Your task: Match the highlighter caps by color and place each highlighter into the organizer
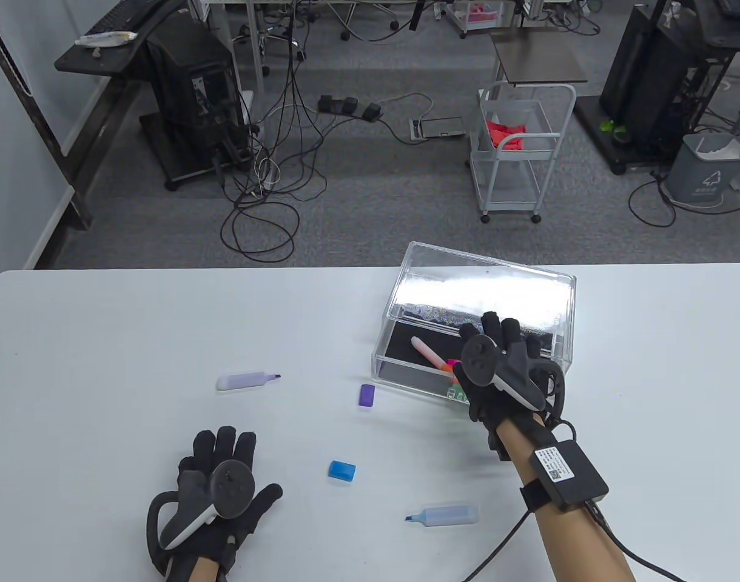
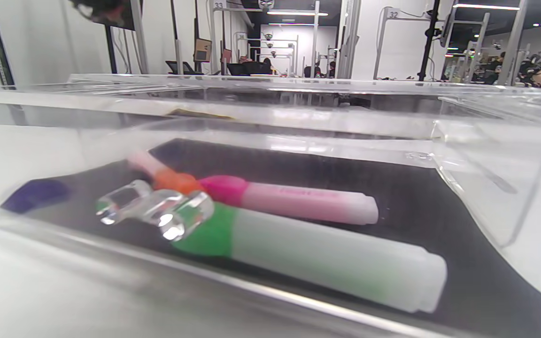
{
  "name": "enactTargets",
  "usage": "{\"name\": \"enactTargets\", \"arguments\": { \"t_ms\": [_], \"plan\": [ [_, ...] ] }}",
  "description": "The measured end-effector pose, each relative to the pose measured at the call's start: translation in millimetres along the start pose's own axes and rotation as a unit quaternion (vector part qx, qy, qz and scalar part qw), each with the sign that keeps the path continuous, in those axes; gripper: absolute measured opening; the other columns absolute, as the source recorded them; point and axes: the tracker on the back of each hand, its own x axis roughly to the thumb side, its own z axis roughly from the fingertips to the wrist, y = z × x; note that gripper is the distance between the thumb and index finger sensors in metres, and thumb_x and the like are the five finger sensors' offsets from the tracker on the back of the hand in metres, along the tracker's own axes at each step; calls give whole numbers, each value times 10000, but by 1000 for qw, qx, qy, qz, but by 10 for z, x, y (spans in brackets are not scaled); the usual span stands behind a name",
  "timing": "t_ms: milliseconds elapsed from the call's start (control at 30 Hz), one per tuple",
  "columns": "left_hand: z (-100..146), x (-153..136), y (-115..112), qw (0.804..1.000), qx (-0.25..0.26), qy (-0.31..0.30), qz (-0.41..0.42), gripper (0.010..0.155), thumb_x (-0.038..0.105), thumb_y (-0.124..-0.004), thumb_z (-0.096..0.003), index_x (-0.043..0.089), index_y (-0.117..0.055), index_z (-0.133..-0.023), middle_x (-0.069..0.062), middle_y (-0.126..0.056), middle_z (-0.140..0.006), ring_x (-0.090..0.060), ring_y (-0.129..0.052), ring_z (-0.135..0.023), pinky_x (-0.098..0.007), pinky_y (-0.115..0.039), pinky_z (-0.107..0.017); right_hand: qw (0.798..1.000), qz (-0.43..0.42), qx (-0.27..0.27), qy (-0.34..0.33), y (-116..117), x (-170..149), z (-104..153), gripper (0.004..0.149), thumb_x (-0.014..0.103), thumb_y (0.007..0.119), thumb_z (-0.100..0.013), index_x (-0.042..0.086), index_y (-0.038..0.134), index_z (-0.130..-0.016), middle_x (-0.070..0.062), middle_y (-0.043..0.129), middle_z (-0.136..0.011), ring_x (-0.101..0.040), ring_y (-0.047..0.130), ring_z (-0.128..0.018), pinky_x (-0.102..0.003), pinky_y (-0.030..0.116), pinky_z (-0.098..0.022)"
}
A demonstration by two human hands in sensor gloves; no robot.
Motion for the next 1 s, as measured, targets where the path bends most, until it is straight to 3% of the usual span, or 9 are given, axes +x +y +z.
{"name": "enactTargets", "arguments": {
  "t_ms": [533, 1000],
  "plan": [
    [7, 110, -8, 1000, -10, -17, -18, 926, 740, -558, -582, 273, -64, -1210, -76, 30, -1243, -480, 3, -1157, -679, -223, -817, 995, -3, 25, -98, 21, 177, 800, 702, 507, 691, -438, 357, 376, -1047, -38, 192, -1153, -336, 184, -1078, -655, 178, -717],
    [-36, 183, -39, 999, -22, -28, -37, 923, 739, -558, -582, 272, -71, -1213, -78, 27, -1245, -478, 5, -1157, -680, -219, -814, 980, 46, 109, -159, 377, 331, 1202, 712, 515, 711, -433, 365, 381, -1047, -34, 202, -1152, -332, 188, -1077, -661, 176, -711]
  ]
}}
